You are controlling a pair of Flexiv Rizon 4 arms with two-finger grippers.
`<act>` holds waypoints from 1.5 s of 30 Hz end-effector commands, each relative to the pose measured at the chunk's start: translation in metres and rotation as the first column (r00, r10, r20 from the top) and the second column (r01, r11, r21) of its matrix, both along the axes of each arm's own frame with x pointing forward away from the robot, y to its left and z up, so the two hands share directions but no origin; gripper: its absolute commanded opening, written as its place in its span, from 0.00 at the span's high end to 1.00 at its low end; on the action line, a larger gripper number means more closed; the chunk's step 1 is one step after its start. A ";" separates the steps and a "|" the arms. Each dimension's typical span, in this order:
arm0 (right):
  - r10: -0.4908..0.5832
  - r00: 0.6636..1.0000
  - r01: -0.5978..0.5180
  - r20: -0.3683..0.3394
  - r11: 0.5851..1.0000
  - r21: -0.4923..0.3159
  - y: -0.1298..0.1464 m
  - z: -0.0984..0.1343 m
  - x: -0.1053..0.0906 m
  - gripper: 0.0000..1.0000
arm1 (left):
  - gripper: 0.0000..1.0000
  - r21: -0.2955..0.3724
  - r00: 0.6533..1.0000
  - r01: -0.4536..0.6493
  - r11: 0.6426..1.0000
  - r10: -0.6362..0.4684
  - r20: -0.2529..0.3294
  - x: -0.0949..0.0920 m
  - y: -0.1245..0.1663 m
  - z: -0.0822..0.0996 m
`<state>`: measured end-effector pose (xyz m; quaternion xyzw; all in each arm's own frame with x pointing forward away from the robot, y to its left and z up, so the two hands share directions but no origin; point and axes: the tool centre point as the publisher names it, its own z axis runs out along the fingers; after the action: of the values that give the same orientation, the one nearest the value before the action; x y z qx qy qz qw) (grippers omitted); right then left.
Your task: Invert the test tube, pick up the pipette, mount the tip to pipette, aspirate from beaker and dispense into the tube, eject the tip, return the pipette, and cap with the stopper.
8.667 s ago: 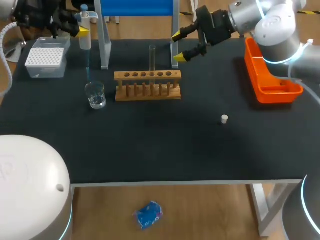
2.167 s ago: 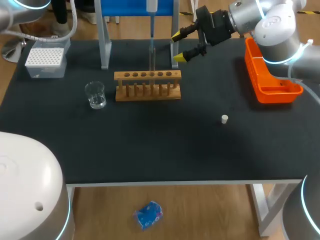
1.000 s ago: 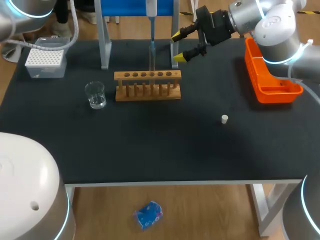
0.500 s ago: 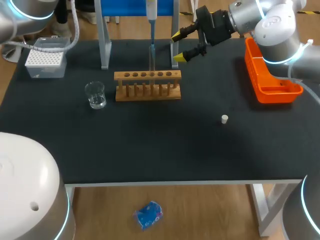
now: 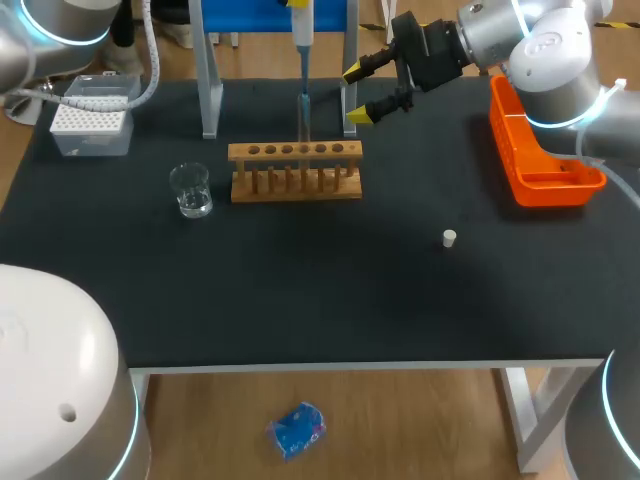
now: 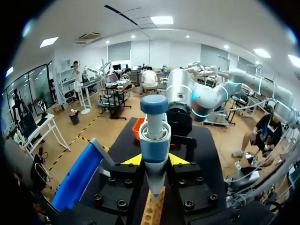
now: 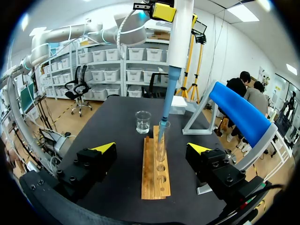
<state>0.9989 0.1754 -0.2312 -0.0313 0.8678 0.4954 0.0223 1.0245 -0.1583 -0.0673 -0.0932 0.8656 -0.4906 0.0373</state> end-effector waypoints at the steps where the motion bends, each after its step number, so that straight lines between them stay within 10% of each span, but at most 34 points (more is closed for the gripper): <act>1: 0.000 1.000 0.000 0.001 1.000 0.000 -0.001 0.000 0.000 0.00 | 1.00 -0.012 1.000 -0.005 1.000 0.005 0.011 -0.002 0.000 -0.002; 45: 0.000 1.000 0.000 0.001 1.000 0.000 -0.001 0.000 0.000 0.00 | 1.00 -0.011 0.999 -0.016 1.000 0.016 0.032 0.001 0.004 0.001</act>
<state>0.9989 0.1754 -0.2312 -0.0313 0.8678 0.4954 0.0223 1.0262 -0.1550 -0.0671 -0.0929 0.8614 -0.4963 0.0549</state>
